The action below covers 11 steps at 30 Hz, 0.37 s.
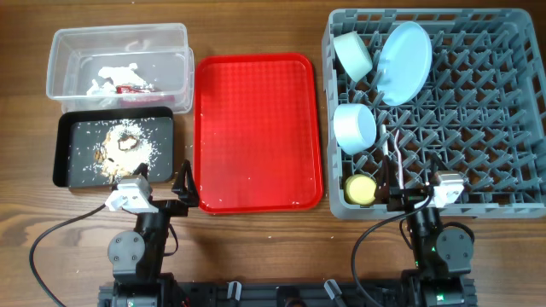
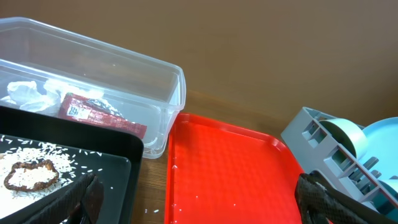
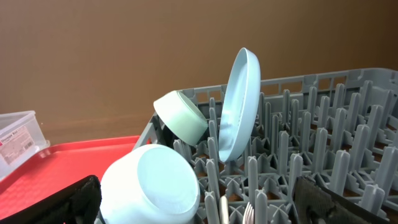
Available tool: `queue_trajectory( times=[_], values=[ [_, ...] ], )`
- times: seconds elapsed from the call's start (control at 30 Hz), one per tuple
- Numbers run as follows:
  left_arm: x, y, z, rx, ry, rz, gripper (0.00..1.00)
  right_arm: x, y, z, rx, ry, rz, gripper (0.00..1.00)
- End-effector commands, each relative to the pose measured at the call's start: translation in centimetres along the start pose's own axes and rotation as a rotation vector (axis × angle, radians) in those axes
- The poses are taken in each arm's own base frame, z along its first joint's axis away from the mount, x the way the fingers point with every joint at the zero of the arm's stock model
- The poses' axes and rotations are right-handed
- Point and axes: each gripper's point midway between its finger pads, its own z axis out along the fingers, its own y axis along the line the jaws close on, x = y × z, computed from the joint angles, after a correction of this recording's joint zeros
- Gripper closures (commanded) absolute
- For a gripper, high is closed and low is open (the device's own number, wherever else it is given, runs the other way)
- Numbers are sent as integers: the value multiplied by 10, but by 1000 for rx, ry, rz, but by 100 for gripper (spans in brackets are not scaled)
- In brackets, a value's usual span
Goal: Sort waste into correct bins and load items into the dishwasher rack
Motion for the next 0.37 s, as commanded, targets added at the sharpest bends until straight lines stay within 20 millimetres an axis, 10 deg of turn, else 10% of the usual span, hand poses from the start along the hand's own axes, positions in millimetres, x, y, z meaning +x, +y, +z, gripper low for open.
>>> queue_trajectory(
  times=[0.0,0.33],
  values=[
    [0,4,0,-16,-7,23,0,-1,2,0,-14,-6,14,0],
    [0,4,0,-16,-6,23,0,-1,2,0,-14,-6,14,0]
  ],
)
